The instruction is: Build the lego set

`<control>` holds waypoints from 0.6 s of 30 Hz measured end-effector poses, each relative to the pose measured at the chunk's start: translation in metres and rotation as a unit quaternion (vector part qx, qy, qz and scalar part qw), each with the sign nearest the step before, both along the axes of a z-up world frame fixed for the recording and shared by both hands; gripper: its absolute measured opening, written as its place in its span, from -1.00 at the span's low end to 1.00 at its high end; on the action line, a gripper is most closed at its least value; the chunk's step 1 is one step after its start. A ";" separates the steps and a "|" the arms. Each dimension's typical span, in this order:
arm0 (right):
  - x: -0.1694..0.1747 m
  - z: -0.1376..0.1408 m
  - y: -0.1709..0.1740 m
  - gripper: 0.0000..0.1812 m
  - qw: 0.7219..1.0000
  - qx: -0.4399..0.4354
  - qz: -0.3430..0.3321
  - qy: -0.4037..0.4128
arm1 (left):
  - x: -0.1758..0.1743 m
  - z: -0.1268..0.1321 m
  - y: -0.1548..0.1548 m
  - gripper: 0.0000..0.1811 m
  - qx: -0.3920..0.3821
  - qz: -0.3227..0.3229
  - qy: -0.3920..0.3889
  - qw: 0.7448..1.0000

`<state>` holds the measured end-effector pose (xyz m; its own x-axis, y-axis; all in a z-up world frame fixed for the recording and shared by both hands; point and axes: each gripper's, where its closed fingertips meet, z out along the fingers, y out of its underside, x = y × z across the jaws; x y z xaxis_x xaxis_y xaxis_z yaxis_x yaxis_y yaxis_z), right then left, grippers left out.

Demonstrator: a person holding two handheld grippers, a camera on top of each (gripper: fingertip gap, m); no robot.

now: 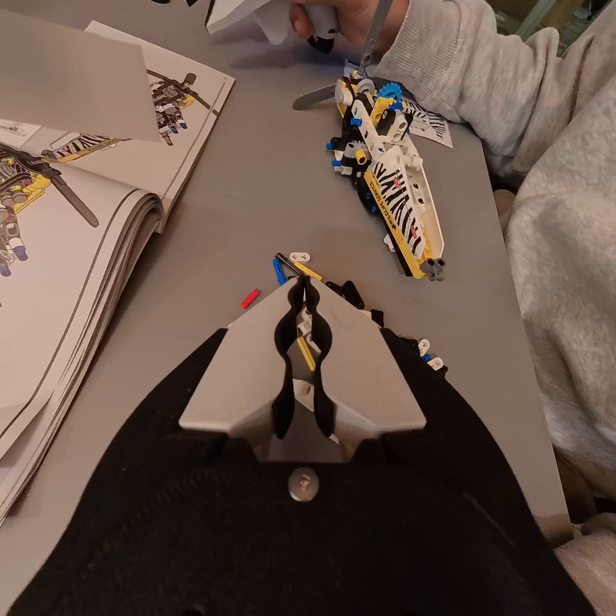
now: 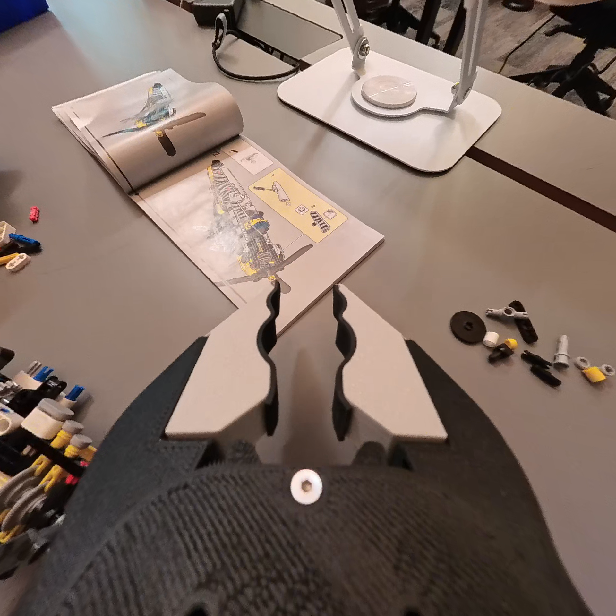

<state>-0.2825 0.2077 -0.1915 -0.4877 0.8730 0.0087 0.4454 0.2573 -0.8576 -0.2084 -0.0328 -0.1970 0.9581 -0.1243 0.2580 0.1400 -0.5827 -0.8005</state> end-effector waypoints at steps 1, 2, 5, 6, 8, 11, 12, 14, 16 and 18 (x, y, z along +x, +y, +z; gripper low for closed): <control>0.000 0.001 0.000 -0.67 1.000 -0.002 0.000 0.001 | -0.001 0.000 0.000 -0.99 0.001 0.002 0.001 1.000; 0.000 0.001 0.000 -0.67 1.000 -0.004 0.000 0.002 | -0.002 0.001 0.000 -1.00 0.002 0.004 0.002 1.000; 0.000 0.001 -0.001 -0.67 1.000 -0.004 0.001 0.000 | -0.003 0.001 0.001 -1.00 0.004 0.006 0.003 1.000; 0.000 0.001 -0.001 -0.67 1.000 -0.003 0.001 0.000 | -0.003 0.001 0.001 -0.99 0.004 0.008 0.005 1.000; 0.000 0.000 -0.001 -0.67 1.000 0.000 0.002 -0.001 | -0.005 0.002 0.001 -0.99 0.006 0.010 0.010 1.000; 0.000 -0.001 -0.001 -0.67 1.000 0.001 0.002 -0.002 | -0.006 0.004 0.002 -0.99 0.011 0.014 0.014 1.000; 0.000 -0.001 -0.001 -0.67 1.000 0.001 0.002 -0.002 | -0.006 0.004 0.002 -1.00 0.011 0.014 0.014 1.000; 0.000 -0.001 -0.001 -0.67 1.000 0.000 0.002 -0.003 | -0.007 0.004 0.001 -0.99 0.010 0.015 0.014 1.000; 0.001 -0.002 -0.001 -0.67 1.000 0.000 0.003 -0.003 | -0.007 0.004 0.001 -0.99 0.010 0.015 0.015 1.000; 0.001 -0.002 -0.001 -0.67 1.000 0.000 0.003 -0.004 | -0.007 0.003 0.002 -0.99 0.009 0.015 0.015 1.000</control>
